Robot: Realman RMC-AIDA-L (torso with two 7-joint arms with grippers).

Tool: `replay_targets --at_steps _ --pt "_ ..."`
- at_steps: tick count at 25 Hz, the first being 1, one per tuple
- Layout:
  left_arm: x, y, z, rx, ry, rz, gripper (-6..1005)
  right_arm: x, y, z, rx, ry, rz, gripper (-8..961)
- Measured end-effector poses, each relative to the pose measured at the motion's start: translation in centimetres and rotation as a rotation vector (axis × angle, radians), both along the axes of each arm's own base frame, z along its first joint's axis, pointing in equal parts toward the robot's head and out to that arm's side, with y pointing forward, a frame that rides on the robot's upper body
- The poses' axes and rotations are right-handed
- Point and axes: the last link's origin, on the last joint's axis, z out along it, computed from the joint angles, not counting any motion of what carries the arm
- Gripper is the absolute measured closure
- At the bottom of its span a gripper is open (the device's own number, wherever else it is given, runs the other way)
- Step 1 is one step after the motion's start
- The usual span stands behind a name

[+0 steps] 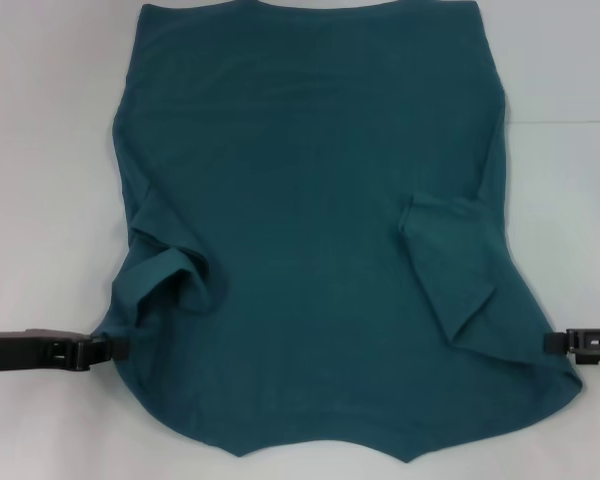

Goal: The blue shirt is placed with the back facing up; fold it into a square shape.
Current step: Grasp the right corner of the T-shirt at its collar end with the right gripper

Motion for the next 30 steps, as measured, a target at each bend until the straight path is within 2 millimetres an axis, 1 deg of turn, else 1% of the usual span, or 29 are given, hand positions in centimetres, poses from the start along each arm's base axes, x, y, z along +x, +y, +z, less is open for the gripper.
replay_targets --at_steps 16,22,30 --pt "0.1 0.2 0.0 0.0 0.002 -0.005 996 0.1 -0.7 -0.8 -0.043 0.011 0.004 59" --pt "0.2 0.3 0.0 -0.002 0.003 -0.008 995 0.1 -0.8 -1.2 -0.06 0.012 0.002 254" --pt "0.3 0.4 0.0 -0.003 0.004 -0.014 996 0.1 -1.0 -1.6 -0.055 0.01 -0.002 429"
